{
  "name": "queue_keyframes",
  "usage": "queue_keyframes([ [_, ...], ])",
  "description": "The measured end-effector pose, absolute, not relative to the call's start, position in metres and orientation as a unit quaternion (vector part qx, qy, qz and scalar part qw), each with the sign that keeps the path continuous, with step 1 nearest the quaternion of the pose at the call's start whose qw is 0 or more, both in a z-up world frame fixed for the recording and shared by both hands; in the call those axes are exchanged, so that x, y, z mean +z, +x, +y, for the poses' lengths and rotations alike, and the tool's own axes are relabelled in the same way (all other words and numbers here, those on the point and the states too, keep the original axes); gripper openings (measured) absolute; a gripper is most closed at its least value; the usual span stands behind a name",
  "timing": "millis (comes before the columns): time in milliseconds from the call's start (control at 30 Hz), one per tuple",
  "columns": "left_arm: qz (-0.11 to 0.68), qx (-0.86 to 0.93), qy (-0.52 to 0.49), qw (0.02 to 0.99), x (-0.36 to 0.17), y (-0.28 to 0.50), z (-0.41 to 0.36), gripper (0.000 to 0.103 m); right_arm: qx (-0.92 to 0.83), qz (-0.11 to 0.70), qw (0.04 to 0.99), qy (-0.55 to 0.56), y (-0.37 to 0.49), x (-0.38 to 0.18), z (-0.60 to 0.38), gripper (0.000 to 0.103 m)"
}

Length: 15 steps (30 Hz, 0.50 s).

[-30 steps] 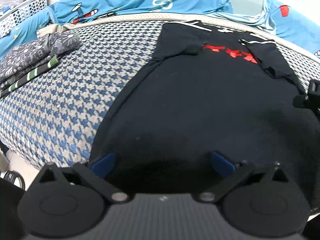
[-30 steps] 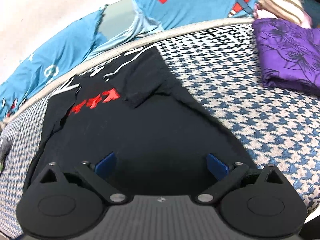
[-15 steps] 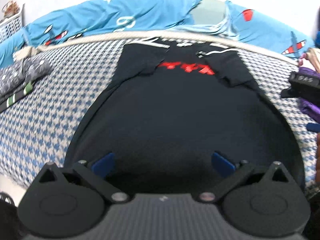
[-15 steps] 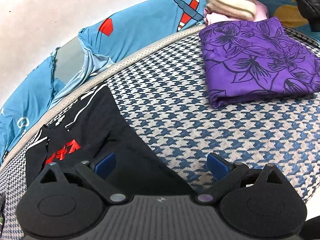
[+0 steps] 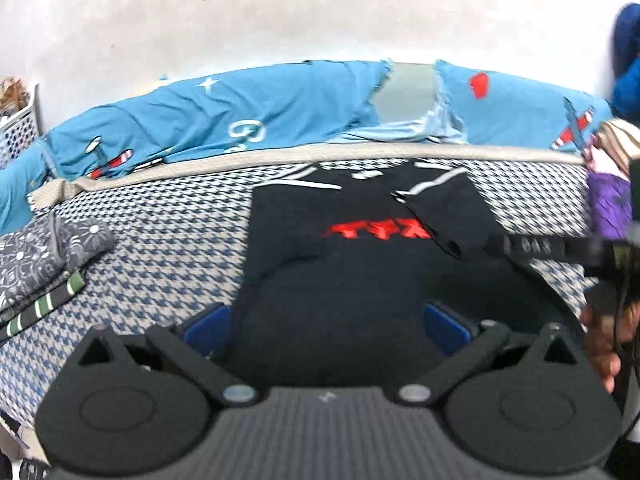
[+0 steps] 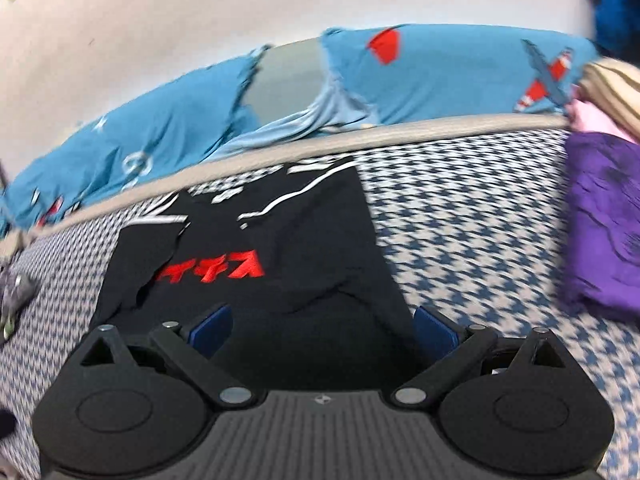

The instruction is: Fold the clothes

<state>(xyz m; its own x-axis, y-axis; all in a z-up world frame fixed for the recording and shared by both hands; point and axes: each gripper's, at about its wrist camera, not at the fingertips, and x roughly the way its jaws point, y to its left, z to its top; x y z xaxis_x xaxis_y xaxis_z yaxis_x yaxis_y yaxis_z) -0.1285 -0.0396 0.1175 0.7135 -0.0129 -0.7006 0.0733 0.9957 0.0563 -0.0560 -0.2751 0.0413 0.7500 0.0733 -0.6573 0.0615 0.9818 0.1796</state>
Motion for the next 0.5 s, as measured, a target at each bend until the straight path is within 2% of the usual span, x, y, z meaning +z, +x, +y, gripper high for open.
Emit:
queue_keyframes([
  [267,0.394,0.023,-0.004,0.919,0.122,-0.101,0.019,0.103,0.009,0.356,0.929,0.103,-0.020,0.033,-0.290,0.098],
  [500,0.402,0.052,0.003,0.914,0.120,-0.083,0.045,0.103,0.008,0.364,0.919,0.149,-0.002,0.027,-0.307,0.098],
])
